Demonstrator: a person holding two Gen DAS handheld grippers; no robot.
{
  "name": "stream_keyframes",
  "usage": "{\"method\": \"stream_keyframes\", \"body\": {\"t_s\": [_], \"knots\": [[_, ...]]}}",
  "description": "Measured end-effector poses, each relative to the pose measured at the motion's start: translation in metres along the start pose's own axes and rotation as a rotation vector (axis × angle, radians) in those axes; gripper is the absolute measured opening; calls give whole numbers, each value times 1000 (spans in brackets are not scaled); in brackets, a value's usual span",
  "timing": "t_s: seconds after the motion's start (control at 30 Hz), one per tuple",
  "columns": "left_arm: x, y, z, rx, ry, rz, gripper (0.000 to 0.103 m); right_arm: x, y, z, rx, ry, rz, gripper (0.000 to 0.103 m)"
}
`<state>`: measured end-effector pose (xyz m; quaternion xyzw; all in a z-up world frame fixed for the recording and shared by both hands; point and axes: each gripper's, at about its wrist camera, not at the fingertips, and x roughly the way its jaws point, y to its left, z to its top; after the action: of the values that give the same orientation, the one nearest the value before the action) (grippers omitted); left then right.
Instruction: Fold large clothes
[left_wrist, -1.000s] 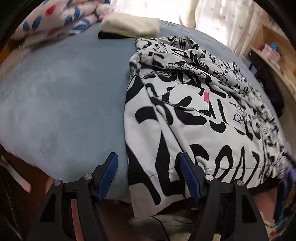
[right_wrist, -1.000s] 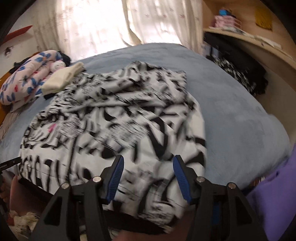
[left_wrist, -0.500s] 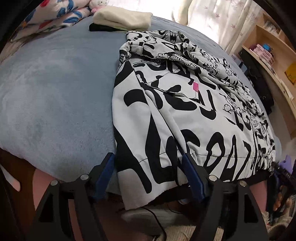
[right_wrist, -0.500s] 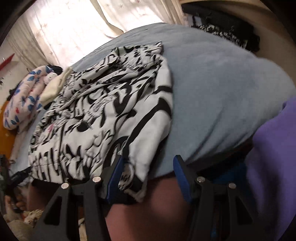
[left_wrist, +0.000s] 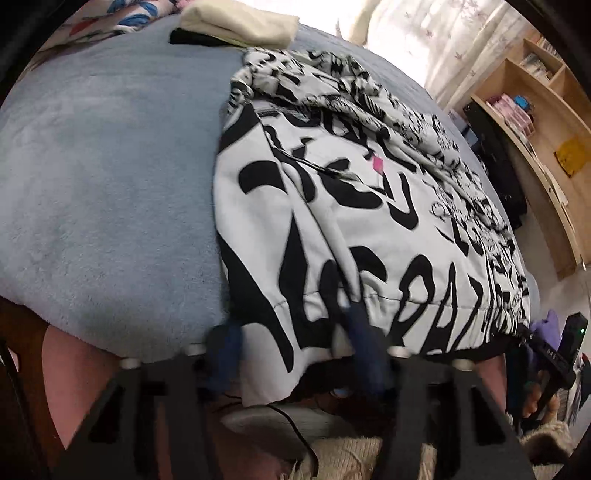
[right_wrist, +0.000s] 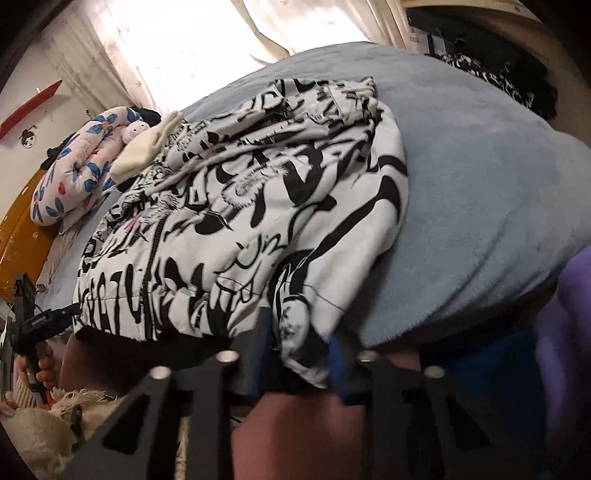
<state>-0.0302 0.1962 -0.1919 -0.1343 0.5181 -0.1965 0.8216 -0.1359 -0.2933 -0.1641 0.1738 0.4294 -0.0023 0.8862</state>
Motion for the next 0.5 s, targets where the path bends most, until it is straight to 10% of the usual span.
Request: {"method": "stream_keyframes", "body": {"t_s": [0.13,0.5], "knots": [[-7,-17,8,16,6,-10,15,-19,10,10,-17,-39,24,16],[-76,-34,69,-128,-206,-234,7,-71,36,98,8,-234,185,14]]}}
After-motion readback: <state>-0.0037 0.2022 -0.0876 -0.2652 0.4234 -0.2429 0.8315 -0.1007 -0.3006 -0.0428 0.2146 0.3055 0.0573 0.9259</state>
